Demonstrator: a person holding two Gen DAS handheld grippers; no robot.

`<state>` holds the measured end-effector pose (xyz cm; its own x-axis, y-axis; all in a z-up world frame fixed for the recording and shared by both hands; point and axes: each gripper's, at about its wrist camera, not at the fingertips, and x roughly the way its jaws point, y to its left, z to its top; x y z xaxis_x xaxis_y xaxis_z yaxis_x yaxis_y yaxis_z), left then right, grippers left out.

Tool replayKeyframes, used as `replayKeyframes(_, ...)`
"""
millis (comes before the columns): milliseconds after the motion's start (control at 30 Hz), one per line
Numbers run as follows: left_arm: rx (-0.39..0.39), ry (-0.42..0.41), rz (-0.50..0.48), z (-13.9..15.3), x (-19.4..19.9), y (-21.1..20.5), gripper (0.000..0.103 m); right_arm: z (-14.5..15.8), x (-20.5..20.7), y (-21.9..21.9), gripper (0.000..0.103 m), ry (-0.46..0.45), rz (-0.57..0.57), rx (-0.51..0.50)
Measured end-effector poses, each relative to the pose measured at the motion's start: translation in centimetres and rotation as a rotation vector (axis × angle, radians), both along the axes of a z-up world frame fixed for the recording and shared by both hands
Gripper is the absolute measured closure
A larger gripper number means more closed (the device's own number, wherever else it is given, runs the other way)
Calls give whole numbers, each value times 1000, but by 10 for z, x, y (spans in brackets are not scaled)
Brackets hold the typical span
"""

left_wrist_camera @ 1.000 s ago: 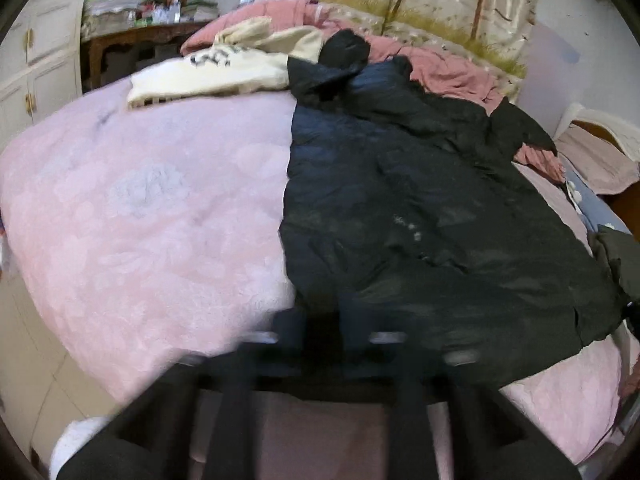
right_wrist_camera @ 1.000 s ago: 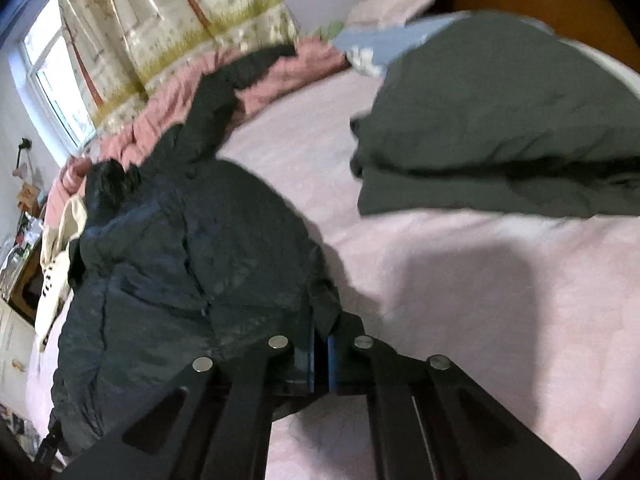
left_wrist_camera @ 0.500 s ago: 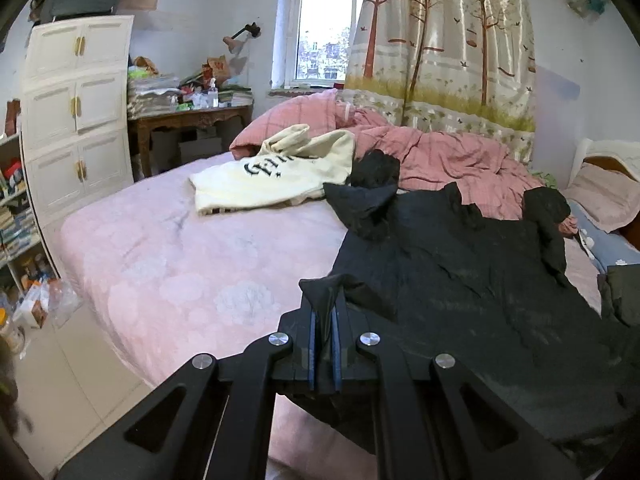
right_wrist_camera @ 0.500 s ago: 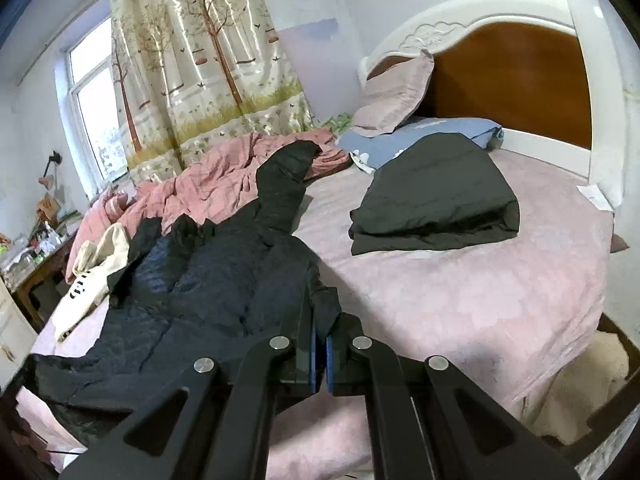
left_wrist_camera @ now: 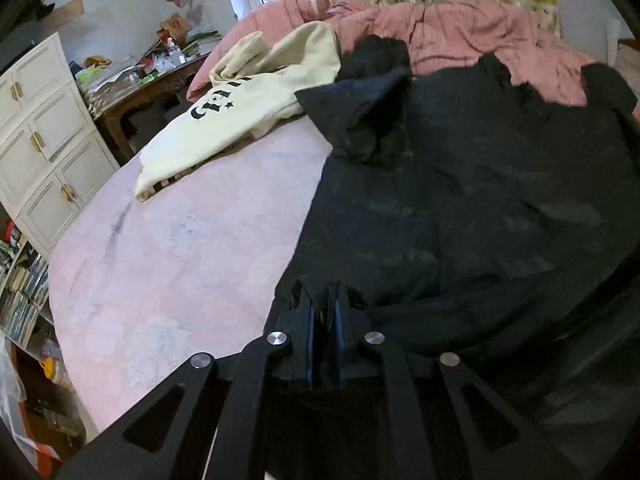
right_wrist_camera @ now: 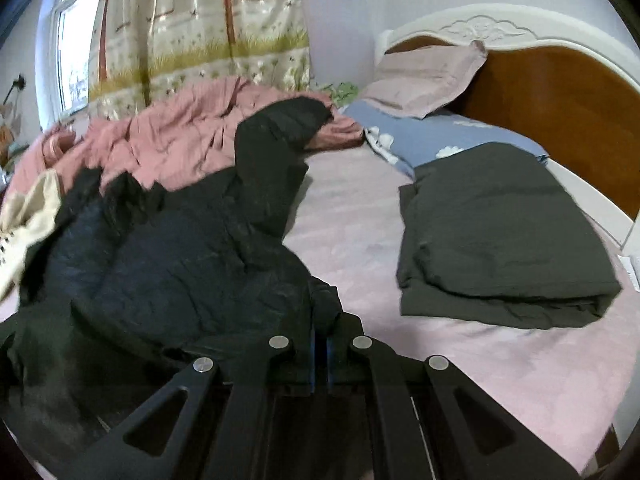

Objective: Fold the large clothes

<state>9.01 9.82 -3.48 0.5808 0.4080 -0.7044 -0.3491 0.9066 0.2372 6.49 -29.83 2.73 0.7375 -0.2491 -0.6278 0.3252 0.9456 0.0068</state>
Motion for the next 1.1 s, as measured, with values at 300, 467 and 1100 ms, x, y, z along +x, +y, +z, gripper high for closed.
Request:
replayKeyframes(300,-47,-263,7,34,-44,23,16,-9,-6,-15,36,-60,-11,34)
replayKeyframes(467,-161,-473,-167,64,-83,10,16,24,-50,-9,31,-262,31,34)
replayKeyframes(1100,-129,-131,-200,-14,-79,-36,10,-49,-40,75,26,137,567,115)
